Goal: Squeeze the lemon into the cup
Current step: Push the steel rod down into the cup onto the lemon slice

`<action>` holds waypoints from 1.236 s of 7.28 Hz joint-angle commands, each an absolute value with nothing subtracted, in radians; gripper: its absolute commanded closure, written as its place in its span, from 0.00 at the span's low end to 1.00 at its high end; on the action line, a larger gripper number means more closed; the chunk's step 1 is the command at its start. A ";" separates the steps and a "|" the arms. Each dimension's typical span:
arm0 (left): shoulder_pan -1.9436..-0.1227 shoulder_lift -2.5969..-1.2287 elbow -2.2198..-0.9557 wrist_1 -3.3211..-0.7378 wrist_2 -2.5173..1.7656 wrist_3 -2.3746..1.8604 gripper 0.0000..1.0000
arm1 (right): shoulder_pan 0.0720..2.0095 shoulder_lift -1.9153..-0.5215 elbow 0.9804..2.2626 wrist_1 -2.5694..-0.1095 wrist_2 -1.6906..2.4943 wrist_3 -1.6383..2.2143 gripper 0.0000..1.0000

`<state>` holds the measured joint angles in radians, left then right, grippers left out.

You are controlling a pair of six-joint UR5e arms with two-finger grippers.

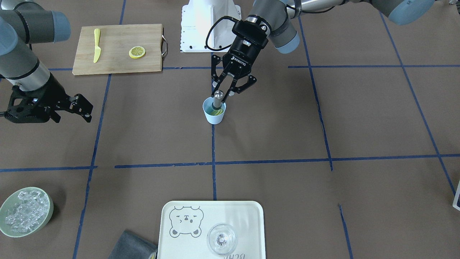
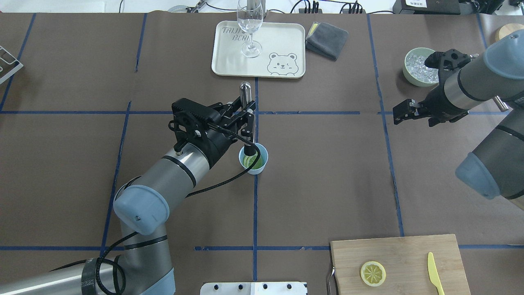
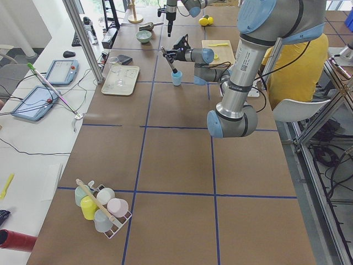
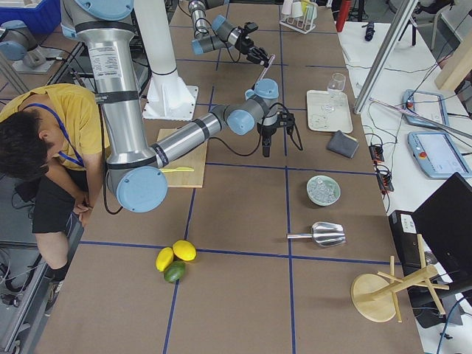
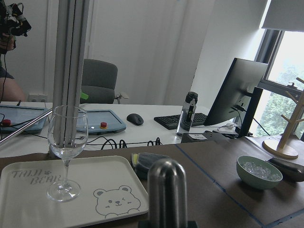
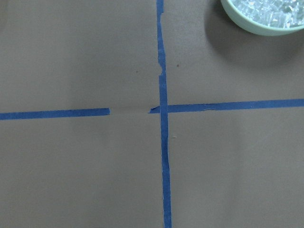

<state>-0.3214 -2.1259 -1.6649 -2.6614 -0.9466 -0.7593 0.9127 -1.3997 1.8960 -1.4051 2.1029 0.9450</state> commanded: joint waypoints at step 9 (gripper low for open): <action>-0.296 -2.151 -1.569 -2.663 -0.945 -0.764 1.00 | 0.914 -1.401 1.902 -1.405 2.105 0.946 0.00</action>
